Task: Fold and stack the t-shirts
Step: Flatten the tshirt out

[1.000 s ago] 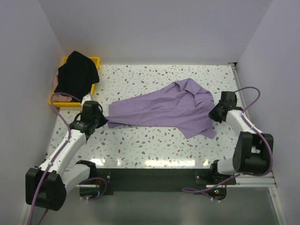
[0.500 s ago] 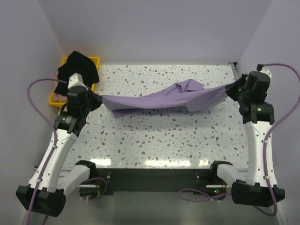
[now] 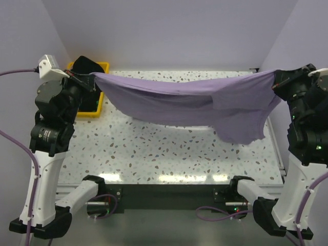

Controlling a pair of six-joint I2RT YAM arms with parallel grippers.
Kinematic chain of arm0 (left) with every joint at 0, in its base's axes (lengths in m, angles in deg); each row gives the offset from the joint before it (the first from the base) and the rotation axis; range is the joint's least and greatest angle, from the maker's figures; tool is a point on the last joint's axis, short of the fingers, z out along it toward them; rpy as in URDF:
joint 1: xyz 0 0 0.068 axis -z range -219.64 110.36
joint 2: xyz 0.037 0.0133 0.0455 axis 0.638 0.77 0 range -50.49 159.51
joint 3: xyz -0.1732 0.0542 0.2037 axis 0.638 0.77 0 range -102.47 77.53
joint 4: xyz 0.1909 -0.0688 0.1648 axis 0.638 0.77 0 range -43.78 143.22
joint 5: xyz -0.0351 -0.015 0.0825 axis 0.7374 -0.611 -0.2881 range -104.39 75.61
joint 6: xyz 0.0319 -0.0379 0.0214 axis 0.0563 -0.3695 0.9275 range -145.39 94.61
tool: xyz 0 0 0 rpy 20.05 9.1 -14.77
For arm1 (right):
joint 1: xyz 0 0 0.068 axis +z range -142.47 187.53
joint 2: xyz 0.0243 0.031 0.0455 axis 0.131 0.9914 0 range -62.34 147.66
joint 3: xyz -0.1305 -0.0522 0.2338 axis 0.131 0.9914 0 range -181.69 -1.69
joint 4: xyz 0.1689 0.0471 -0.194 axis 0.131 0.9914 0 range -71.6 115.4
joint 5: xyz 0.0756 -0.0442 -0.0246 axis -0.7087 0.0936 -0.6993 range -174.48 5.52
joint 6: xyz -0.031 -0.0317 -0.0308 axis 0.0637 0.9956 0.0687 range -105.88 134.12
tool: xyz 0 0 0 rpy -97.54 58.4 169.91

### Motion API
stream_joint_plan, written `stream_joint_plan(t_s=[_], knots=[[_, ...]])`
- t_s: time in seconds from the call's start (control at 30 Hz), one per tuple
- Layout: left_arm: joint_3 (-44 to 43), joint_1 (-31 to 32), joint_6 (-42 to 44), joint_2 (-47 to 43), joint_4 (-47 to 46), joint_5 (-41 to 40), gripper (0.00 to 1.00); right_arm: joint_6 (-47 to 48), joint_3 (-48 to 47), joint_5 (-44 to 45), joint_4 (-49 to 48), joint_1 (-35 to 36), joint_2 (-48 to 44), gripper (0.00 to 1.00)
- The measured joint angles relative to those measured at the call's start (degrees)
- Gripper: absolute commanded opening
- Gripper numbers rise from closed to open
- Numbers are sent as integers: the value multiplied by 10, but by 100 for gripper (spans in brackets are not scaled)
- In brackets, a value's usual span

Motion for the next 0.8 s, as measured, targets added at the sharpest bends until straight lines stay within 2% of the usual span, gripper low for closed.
stream_joint_plan(t_s=[0.17,0.37,0.57,0.7,0.8], knots=[[-64,0,2,37,-3,-3,0,1,-61,3,-1,0,11,0],[-115,0,15,120,-51,-21,0,-3,-72,0,-44,0,66,0],[-164,-2,33,254,-112,-43,0,-23,-53,-23,-141,0,161,0],[-262,-13,41,372,-140,-42,0,-47,-54,-47,-215,0,237,0],[-352,-28,40,456,-167,-29,0,-65,-97,-67,-259,0,307,0]])
